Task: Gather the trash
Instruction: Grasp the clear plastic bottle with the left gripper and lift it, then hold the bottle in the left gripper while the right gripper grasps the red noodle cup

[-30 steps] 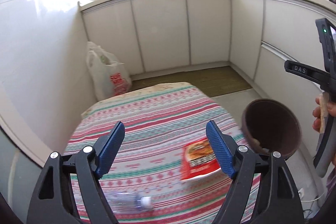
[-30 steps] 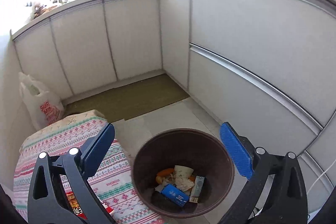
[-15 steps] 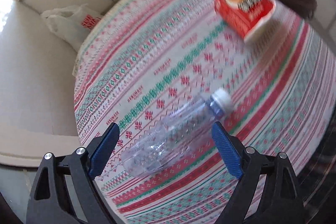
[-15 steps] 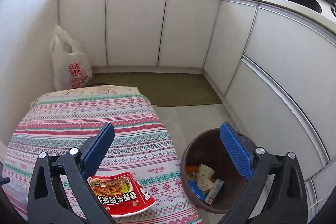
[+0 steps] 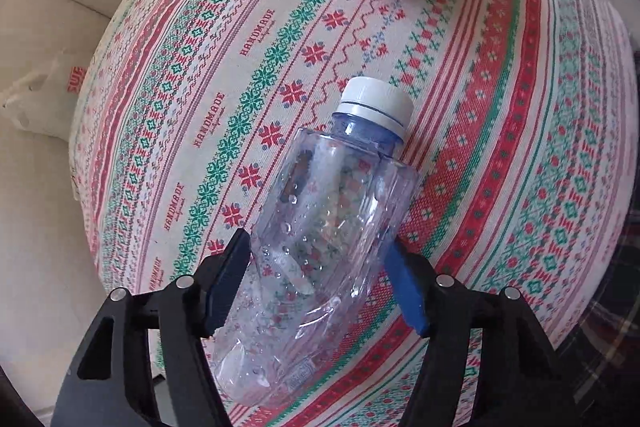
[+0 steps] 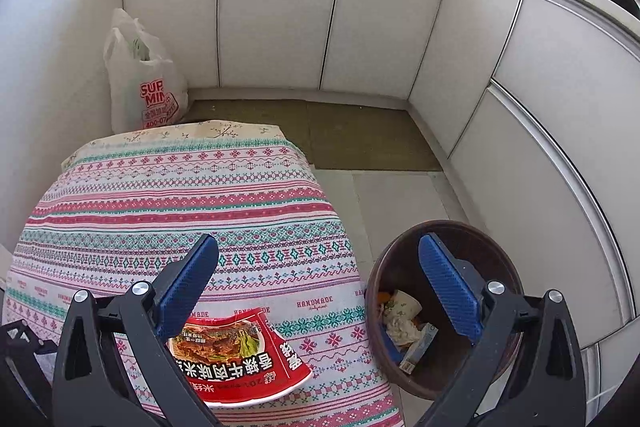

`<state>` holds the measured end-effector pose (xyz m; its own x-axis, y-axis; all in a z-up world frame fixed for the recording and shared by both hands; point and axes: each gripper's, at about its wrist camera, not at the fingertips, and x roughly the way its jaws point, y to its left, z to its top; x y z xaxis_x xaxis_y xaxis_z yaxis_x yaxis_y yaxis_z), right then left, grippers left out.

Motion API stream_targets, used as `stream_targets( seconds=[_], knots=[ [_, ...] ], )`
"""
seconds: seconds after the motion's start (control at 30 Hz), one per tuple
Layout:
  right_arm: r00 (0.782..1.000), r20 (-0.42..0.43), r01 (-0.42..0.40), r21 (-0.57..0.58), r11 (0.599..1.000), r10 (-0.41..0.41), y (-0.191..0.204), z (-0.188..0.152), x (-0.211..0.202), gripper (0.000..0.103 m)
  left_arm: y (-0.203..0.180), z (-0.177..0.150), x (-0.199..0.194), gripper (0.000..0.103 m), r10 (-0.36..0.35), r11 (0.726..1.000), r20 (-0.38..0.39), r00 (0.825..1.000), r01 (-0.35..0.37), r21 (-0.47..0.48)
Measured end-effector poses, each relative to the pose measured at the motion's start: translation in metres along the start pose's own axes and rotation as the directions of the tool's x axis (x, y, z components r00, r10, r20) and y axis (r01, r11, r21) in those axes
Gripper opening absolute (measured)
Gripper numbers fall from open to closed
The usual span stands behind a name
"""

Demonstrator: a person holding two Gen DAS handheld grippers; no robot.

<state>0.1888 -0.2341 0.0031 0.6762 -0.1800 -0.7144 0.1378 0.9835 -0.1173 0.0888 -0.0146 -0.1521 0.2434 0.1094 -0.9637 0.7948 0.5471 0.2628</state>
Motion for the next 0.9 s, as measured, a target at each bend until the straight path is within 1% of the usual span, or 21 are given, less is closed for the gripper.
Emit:
stream_targets(
  seconds=[0.07,0.1,0.13,0.2,0.27,0.33,0.37,0.4,0.43,0.47,0.5,0.53,0.57,0.6,0.63,0.67,0.7,0.73,0.77,0.83,0.9],
  knots=[
    [0.999,-0.025,-0.022,0.007,1.0,0.022,-0.003,-0.002,0.003,0.096,0.007,-0.002,-0.007,0.064,-0.037,0.997,0.039,0.999,0.04,-0.067],
    [0.999,-0.041,-0.032,0.009,0.999,0.033,-0.005,-0.004,0.005,0.096,0.013,-0.004,-0.011,0.063,-0.058,0.99,0.07,0.996,0.066,-0.126],
    [0.998,-0.053,-0.044,0.01,0.999,0.045,-0.005,-0.006,0.006,0.096,0.021,-0.006,-0.016,0.062,-0.076,0.979,0.103,0.992,0.094,-0.183],
    [0.993,-0.086,-0.079,0.012,0.997,0.079,-0.005,-0.01,0.01,0.096,0.032,-0.015,-0.027,0.059,-0.103,0.94,0.182,0.978,0.155,-0.302],
    [0.982,-0.138,-0.131,0.014,0.991,0.132,-0.002,-0.015,0.015,0.096,0.044,-0.027,-0.04,0.058,-0.113,0.875,0.265,0.958,0.222,-0.43],
    [0.963,-0.18,-0.195,0.046,0.98,0.2,-0.001,-0.021,0.017,0.096,0.057,-0.04,-0.054,0.058,-0.112,0.788,0.349,0.93,0.297,-0.539],
    [0.952,-0.197,-0.224,0.073,0.972,0.235,-0.001,-0.024,0.017,0.096,0.065,-0.048,-0.062,0.058,-0.11,0.736,0.397,0.911,0.343,-0.583],
    [0.938,-0.214,-0.256,0.102,0.961,0.272,-0.001,-0.028,0.019,0.096,0.074,-0.056,-0.073,0.058,-0.103,0.686,0.456,0.884,0.395,-0.611],
    [0.92,-0.229,-0.292,0.141,0.946,0.318,-0.002,-0.032,0.02,0.096,0.082,-0.06,-0.084,0.058,-0.093,0.648,0.51,0.855,0.441,-0.621],
    [0.905,-0.238,-0.316,0.177,0.932,0.353,-0.003,-0.037,0.021,0.096,0.089,-0.067,-0.096,0.058,-0.076,0.608,0.569,0.819,0.49,-0.624],
    [0.897,-0.245,-0.324,0.2,0.925,0.368,-0.003,-0.042,0.023,0.096,0.095,-0.075,-0.11,0.058,-0.046,0.57,0.626,0.779,0.535,-0.624],
    [0.897,-0.253,-0.318,0.202,0.926,0.363,-0.002,-0.046,0.025,0.096,0.103,-0.077,-0.115,0.058,-0.027,0.547,0.66,0.751,0.564,-0.619],
    [0.901,-0.259,-0.306,0.189,0.933,0.348,0.0,-0.049,0.027,0.096,0.106,-0.081,-0.122,0.058,-0.015,0.521,0.696,0.717,0.6,-0.607],
    [0.908,-0.259,-0.295,0.16,0.942,0.329,0.003,-0.05,0.029,0.096,0.109,-0.08,-0.124,0.058,-0.011,0.5,0.724,0.69,0.631,-0.593],
    [0.917,-0.251,-0.291,0.115,0.95,0.311,0.008,-0.051,0.031,0.096,0.108,-0.08,-0.126,0.058,-0.011,0.488,0.741,0.671,0.651,-0.582],
    [0.917,-0.254,-0.303,0.063,0.951,0.308,0.014,-0.052,0.034,0.096,0.106,-0.079,-0.126,0.058,-0.014,0.49,0.746,0.666,0.655,-0.576],
    [0.908,-0.273,-0.324,0.019,0.946,0.317,0.019,-0.053,0.039,0.096,0.105,-0.078,-0.125,0.058,-0.019,0.497,0.743,0.67,0.651,-0.574],
    [0.898,-0.302,-0.345,-0.029,0.938,0.321,0.028,-0.057,0.044,0.096,0.104,-0.074,-0.122,0.058,-0.028,0.51,0.732,0.681,0.639,-0.575],
    [0.896,-0.316,-0.347,-0.055,0.936,0.313,0.032,-0.058,0.05,0.096,0.104,-0.072,-0.118,0.058,-0.031,0.518,0.722,0.692,0.629,-0.58],
    [0.892,-0.334,-0.35,-0.084,0.933,0.305,0.037,-0.061,0.058,0.096,0.106,-0.071,-0.11,0.058,-0.038,0.516,0.706,0.707,0.619,-0.592],
    [0.876,-0.346,-0.383,-0.074,0.921,0.336,0.036,-0.064,0.066,0.096,0.11,-0.073,-0.107,0.058,-0.04,0.504,0.696,0.717,0.615,-0.606]
  ],
)
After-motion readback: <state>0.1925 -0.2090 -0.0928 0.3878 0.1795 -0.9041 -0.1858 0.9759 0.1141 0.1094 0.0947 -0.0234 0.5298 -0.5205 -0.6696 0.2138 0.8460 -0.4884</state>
